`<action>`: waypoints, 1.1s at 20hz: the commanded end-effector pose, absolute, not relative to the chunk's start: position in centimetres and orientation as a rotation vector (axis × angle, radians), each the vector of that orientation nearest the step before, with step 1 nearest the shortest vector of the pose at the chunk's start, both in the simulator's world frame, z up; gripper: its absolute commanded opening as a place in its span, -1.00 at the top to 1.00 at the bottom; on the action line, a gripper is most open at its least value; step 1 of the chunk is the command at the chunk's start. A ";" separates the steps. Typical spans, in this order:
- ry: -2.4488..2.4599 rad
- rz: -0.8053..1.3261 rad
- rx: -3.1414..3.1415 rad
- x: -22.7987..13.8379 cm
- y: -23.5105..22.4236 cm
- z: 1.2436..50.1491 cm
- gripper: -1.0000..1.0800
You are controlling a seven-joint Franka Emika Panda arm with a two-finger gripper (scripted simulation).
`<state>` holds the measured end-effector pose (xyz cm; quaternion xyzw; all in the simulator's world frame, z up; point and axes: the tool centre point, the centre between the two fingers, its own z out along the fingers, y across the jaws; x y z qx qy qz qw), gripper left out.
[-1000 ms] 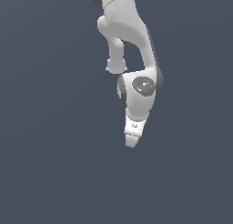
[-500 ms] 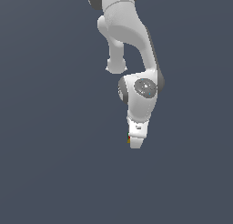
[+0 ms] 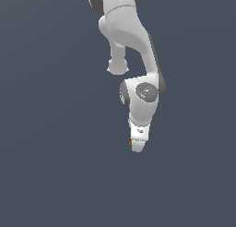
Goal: Pick up the object and move it to a goal position.
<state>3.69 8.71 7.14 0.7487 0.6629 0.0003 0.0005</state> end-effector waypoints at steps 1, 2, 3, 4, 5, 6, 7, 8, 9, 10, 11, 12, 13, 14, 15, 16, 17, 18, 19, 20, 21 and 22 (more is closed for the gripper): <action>2.085 -0.001 2.350 3.6 8.7 5.9 -0.92; 2.086 -0.001 2.349 3.6 8.7 5.3 -0.92; 2.086 -0.001 2.349 3.6 8.7 4.8 -0.92; 2.086 -0.001 2.349 3.5 8.7 4.3 -0.92; 2.087 -0.001 2.348 3.5 8.7 3.9 -0.92; 2.087 -0.001 2.348 3.6 8.7 3.7 -0.92; 2.087 -0.001 2.348 3.6 8.7 3.5 -0.92; 2.087 -0.001 2.348 3.6 8.7 3.4 -0.92; 2.087 -0.001 2.348 3.7 8.7 3.3 -0.92; 2.087 -0.001 2.348 3.7 8.7 3.3 -0.92; 2.087 -0.001 2.348 3.7 8.7 3.3 1.00; 2.087 -0.001 2.348 3.7 8.7 3.3 1.00; 2.087 -0.001 2.348 3.7 8.7 3.3 1.00; 2.087 -0.001 2.348 3.7 8.7 3.3 1.00; 2.087 -0.001 2.348 3.7 8.7 3.3 1.00; 2.087 -0.001 2.348 3.7 8.7 3.3 1.00; 2.087 -0.001 2.348 3.7 8.7 3.3 1.00; 2.087 -0.001 2.348 3.7 8.7 3.3 1.00; 2.087 -0.001 2.348 3.7 8.7 3.3 1.00; 2.087 -0.001 2.348 3.7 8.7 3.3 1.00; 2.087 -0.001 2.348 3.7 8.7 3.3 1.00; 2.087 -0.001 2.348 3.7 8.7 3.4 1.00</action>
